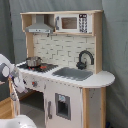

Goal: Play with the kitchen

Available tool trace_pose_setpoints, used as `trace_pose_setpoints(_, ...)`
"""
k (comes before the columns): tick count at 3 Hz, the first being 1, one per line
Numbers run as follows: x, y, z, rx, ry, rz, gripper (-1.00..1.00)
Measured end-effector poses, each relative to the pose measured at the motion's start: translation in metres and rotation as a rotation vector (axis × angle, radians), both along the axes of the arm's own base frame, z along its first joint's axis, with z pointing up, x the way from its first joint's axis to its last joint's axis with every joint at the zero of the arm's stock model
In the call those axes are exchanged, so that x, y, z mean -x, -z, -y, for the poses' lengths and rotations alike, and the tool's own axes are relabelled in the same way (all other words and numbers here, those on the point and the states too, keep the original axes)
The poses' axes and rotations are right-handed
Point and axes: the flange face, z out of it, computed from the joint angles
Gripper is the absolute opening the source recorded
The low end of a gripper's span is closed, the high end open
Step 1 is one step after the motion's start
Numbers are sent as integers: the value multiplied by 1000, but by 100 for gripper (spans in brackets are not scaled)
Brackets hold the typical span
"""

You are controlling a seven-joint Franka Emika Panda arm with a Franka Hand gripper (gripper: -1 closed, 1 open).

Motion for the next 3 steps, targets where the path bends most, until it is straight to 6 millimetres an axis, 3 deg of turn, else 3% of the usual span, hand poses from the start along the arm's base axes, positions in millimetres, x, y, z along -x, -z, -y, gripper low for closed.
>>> trace_pose_setpoints(3,-42,26,13,-58,-96,-237,100)
